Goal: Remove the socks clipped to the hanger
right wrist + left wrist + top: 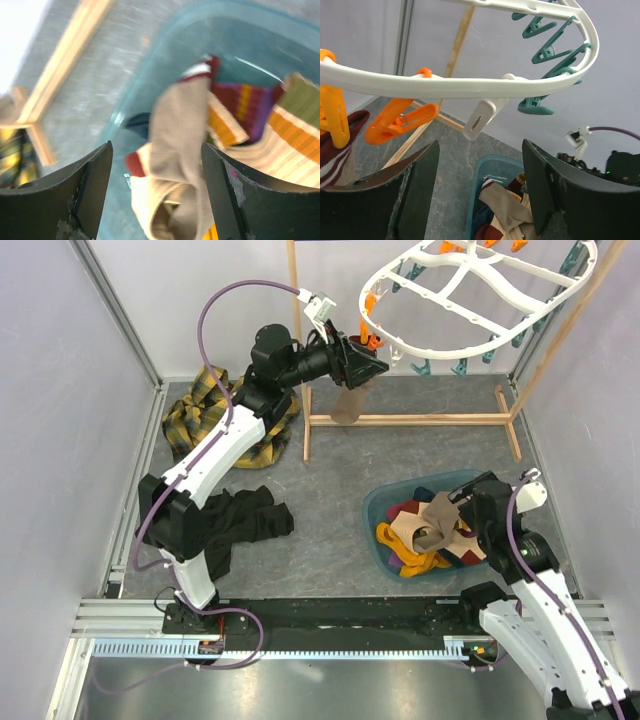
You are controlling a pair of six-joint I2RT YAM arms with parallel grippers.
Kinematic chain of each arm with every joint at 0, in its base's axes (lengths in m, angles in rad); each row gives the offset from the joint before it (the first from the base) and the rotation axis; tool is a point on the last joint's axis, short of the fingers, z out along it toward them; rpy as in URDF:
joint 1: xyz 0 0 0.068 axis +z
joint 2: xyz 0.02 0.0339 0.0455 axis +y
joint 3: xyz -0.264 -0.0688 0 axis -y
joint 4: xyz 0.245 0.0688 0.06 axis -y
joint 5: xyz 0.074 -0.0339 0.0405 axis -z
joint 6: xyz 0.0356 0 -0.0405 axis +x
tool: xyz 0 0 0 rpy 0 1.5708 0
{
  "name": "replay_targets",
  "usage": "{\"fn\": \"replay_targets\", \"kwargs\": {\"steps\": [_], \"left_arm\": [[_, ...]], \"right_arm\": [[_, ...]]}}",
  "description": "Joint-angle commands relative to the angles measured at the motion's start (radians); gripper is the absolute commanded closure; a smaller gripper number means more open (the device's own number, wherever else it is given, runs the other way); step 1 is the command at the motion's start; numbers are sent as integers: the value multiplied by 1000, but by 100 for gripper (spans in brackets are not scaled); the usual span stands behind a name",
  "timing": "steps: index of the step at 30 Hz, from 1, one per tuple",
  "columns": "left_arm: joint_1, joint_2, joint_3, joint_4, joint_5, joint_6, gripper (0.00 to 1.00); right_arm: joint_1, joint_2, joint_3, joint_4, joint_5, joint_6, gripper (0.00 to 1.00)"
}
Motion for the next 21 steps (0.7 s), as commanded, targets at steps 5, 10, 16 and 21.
{"fn": "replay_targets", "kwargs": {"steps": [5,10,16,21], "left_arm": [[-3,-132,-88,12,-20,94,17],[-3,-241,-186,-37,-71,158,8],[-3,-428,-398,-68,-256,225,4],[-3,-552,-545,-58,-333,282,2]], "right_arm": [[1,-61,89,159,-138,-330,21],[1,-31,75,276,-304,-394,24],[-1,85,8,477,-567,-565,25],[1,215,-43,837,-610,-616,26]]}}
